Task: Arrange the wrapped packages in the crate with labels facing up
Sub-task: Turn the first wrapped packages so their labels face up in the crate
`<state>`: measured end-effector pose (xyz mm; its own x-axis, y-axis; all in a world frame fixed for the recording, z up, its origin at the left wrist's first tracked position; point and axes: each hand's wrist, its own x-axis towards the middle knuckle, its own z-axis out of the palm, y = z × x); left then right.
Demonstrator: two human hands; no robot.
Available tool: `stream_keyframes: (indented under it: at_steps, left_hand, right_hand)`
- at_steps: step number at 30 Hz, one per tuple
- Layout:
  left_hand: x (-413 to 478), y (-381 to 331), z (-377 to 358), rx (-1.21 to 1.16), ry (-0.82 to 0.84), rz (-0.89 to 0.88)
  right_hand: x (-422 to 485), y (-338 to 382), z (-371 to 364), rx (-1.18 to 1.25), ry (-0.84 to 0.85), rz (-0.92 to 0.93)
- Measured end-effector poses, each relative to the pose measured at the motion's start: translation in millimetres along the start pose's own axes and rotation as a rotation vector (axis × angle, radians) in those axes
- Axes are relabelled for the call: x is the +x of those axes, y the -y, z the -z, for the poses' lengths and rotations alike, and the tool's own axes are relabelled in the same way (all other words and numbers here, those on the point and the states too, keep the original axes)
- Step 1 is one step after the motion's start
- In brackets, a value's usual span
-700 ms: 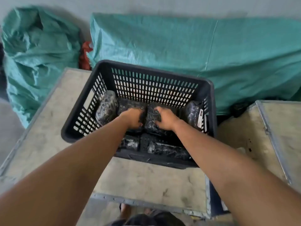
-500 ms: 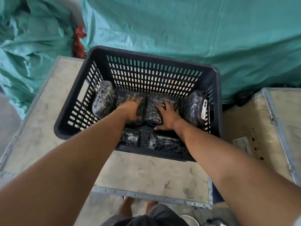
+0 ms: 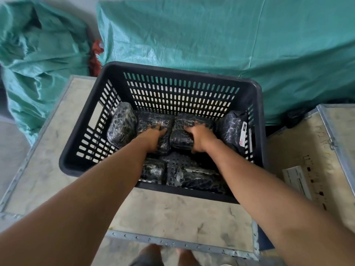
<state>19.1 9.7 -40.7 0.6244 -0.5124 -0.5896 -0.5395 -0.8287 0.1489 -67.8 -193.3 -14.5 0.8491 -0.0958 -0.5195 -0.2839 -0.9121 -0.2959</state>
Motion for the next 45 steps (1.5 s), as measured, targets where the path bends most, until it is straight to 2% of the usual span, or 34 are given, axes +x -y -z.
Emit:
stream_keyframes:
  at_steps: [5, 9, 12, 16, 18, 22, 25, 29, 33, 38, 43, 45]
  left_hand:
    - [-0.1, 1.4, 4.9, -0.082, -0.049, 0.005]
    - [-4.1, -5.6, 14.3, -0.299, -0.159, 0.009]
    - [-10.6, -12.1, 33.8, -0.46, -0.251, -0.09]
    - [-31.2, -22.1, 56.9, -0.739, -0.33, -0.284]
    - [-37.8, -24.9, 65.1, -0.736, -0.403, -0.391]
    - [-43.5, -33.0, 72.1, -0.669, -0.563, -0.56]
    - [-41.1, -38.4, 70.1, -0.711, -0.614, -0.592]
    - [-33.2, -35.4, 63.3, -0.827, -0.557, -0.475]
    - [-25.6, -32.2, 54.4, -0.925, -0.427, -0.412]
    - [-14.5, -36.6, 37.0, -0.998, -0.316, -0.279]
    - [-4.9, -40.4, 31.8, -0.857, -0.054, -0.254]
    - [2.5, -44.8, 32.7, -0.765, -0.035, -0.224]
  right_hand:
    - [1.5, 3.0, 31.5, 0.203, -0.051, 0.116]
    - [3.7, -3.0, 47.8, 0.297, -0.146, 0.198]
    - [-3.7, -7.9, 66.8, 0.454, -0.197, 0.239]
    - [-23.1, -17.0, 91.4, 0.669, -0.154, 0.291]
    - [-36.4, -20.4, 105.1, 0.741, -0.129, 0.325]
    - [-49.6, -27.9, 124.9, 0.877, -0.184, 0.346]
    - [-50.3, -34.2, 125.2, 1.015, -0.257, 0.335]
    - [-51.7, -32.7, 116.7, 1.049, -0.374, 0.253]
    - [-59.3, -18.6, 94.1, 0.768, -0.274, 0.149]
    - [-46.0, -8.1, 65.9, 0.639, -0.221, 0.015]
    - [-16.6, -2.5, 44.4, 0.535, -0.222, -0.071]
    - [-7.5, -5.2, 36.6, 0.537, -0.242, -0.112]
